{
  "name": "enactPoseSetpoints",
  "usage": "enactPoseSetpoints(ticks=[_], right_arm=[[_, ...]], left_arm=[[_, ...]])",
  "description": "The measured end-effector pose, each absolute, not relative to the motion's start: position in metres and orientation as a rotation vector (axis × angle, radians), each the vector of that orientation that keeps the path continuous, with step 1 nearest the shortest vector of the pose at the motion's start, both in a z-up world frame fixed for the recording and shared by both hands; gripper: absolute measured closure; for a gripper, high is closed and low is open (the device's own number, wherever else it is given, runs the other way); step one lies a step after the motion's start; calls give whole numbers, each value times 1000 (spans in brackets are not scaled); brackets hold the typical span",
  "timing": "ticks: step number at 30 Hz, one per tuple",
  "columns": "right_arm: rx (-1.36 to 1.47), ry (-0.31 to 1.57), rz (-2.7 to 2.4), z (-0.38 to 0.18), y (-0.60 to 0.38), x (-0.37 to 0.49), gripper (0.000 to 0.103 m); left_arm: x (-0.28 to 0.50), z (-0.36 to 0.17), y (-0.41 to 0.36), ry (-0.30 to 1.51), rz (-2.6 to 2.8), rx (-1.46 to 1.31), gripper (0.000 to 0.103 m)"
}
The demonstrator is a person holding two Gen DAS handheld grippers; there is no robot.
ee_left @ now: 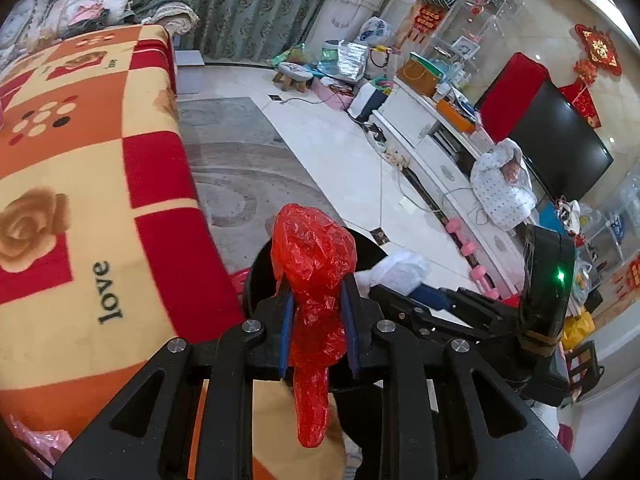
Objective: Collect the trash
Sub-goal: 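Carry the bag and tissue over the black bin and open both tools, then move both empty tools back over the remaining trash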
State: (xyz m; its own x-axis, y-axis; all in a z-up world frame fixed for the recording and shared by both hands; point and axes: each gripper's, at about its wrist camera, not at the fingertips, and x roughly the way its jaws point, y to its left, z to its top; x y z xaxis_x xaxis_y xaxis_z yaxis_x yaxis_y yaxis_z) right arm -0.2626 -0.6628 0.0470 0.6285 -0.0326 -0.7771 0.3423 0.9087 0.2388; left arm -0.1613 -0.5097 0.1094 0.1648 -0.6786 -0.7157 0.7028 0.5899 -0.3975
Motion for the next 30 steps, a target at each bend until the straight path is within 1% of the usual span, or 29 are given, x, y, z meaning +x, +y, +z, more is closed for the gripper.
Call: enactPoseSetpoints(ticks=[1,2,3,4,5,10,20,30], right_arm=[[388,868,-229,47,-663,-263,62],[389,864,-237,48,-665,-264,56],[392,860,-242,48,-666,-265,48],[397,858,-245,49,-668,-266,44],[400,857,-246,49,-669,-266,44],[402,862,-243,48,-667,-265,43],[384,855,-202,51,-647,-257,42],[340,862,-119,61,-601,-236,41]], left_arm=[[-160,109,-508,1004,-987,29,78],[-161,108,-509,1005,-989,31,72],[-161,108,-509,1007,-990,30,69],[-161,108,-510,1008,-988,29,62],[-161,108,-510,1010,-981,26,61],[-158,106,-502,1026,-951,24,61],[-158,115,-475,996,-855,55,61],[-151,121,-424,969,-738,79,61]])
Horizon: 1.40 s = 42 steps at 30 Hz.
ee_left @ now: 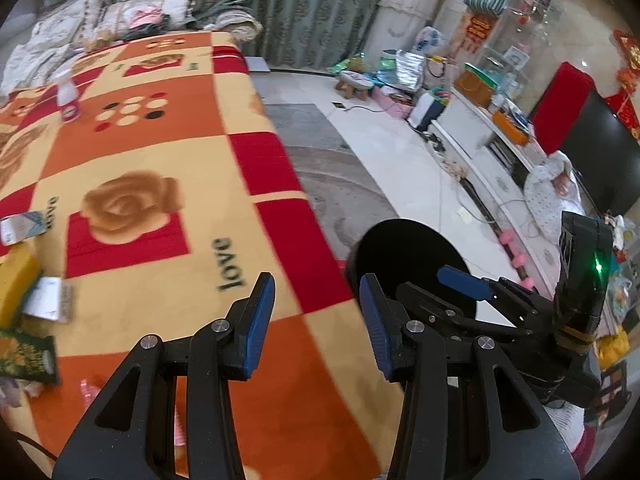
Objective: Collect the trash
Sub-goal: 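Move both empty tools back over the remaining trash, then grasp the white Levamlodipine tablet box with the left tool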
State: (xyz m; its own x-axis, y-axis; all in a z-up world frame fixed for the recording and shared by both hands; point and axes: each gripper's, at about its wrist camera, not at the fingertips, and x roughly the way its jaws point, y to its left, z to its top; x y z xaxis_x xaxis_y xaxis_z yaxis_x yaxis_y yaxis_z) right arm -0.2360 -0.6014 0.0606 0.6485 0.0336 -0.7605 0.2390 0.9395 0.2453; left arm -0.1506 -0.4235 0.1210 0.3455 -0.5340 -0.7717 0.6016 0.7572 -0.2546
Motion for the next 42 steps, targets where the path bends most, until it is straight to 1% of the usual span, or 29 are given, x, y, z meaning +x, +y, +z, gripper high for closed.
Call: enactPoseSetpoints(ticks=[3,12,26,30,36,39,42], right_arm=[[328,863,-84,63,-583,-227,38],[287,891,49,61,-513,-190,37],[195,930,244,62,-410,-143,34],[170,945,291,61,-382,-129,33],[129,968,338,62,-347,-107,33],[131,976,353,65,-336,-94,28],[130,981,368,68,-325,-80,28]], left_arm=[[-146,125,-405,956,-701,84,61],[-134,126,-333,954,-576,50,61],[-104,119,-187,951,-335,-53,61],[-88,110,-152,961,-255,-87,61],[-69,86,-130,997,-195,-89,61],[-61,73,-124,1027,-190,-69,61],[-58,65,-108,1039,-157,-57,61]])
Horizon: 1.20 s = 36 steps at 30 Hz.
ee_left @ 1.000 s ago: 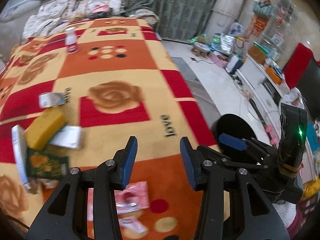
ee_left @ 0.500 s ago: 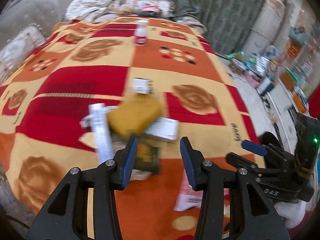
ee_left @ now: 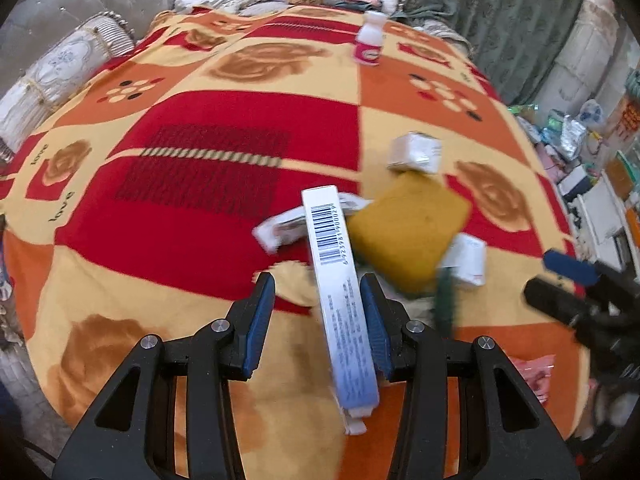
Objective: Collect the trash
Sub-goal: 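Grasp the white Levamlodipine tablet box with the left tool, then grasp the crumpled beige paper with the right tool while the left tool holds the box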
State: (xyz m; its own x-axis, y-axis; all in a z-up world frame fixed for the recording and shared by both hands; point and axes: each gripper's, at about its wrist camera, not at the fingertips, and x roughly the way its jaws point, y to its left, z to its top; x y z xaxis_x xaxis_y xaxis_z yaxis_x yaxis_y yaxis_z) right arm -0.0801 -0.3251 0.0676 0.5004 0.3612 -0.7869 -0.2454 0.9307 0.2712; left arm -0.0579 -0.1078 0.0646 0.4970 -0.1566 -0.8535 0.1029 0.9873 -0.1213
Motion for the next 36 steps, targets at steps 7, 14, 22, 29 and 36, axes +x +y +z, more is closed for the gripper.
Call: enactPoseSetpoints(ticks=[7,14,22,29,36], right_arm=[[113,1002,405,65,-298,-50,25],[24,1026,493,57,-265,-18,20],[-97,1063,518,43,-247,6,11],[-34,1091,522,33,-252,18,8],[-18,1039,493,52,-266,3,8]], left_arm=[[-54,51,-52,1072,-83,-117,61],[-59,56,-35,1067,-160,-248,61],[-57,51,-63,1086,-259,-243,52],[-53,45,-66,1082,-218,-179,52],[-55,32,-67,1109,-203,-155,52]])
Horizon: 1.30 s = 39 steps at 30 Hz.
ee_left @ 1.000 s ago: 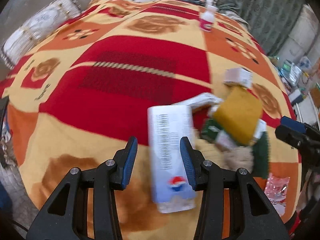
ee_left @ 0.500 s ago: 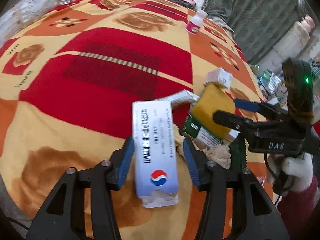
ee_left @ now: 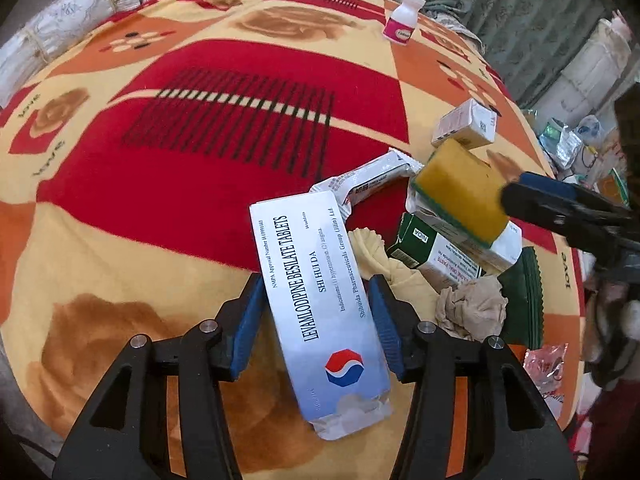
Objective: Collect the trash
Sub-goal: 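Grasp the crumpled beige paper with the right tool while the left tool holds the box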
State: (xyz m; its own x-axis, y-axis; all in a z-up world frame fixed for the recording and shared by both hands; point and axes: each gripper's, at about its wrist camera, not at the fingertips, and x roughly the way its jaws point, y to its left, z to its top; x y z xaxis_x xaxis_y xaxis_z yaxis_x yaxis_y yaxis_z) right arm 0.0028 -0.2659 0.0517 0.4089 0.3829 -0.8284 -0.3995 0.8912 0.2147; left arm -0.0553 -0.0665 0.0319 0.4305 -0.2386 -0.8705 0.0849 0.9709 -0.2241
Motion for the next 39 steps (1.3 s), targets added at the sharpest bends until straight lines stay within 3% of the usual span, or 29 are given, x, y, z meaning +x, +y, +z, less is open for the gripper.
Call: enactPoseSetpoints(ticks=[10,13,18,21,32,36,39], right_arm=[[53,979,567,76,-290,-54,9],[17,1016,595,67,-284,-71,16],[-60,1062,608,50,-268,-87,18],[-70,1030,486,46,-268,-72,25],[-11,1057,615,59,-263,-103,25],[85,1140,729,38,-249,-112,37],[132,1141,752,32,-244,-107,37]], left_arm=[[-73,53,-70,1052,-277,-140,55],[-80,58,-63,1047,-265,-131,55],[-85,61,-54,1047,-243,-143,55],[-91,62,-57,1044,-247,-141,55],[-92,62,-48,1036,-228,-135,55],[-95,61,-41,1039,-213,-150,55],[-98,61,-38,1039,-208,-151,55]])
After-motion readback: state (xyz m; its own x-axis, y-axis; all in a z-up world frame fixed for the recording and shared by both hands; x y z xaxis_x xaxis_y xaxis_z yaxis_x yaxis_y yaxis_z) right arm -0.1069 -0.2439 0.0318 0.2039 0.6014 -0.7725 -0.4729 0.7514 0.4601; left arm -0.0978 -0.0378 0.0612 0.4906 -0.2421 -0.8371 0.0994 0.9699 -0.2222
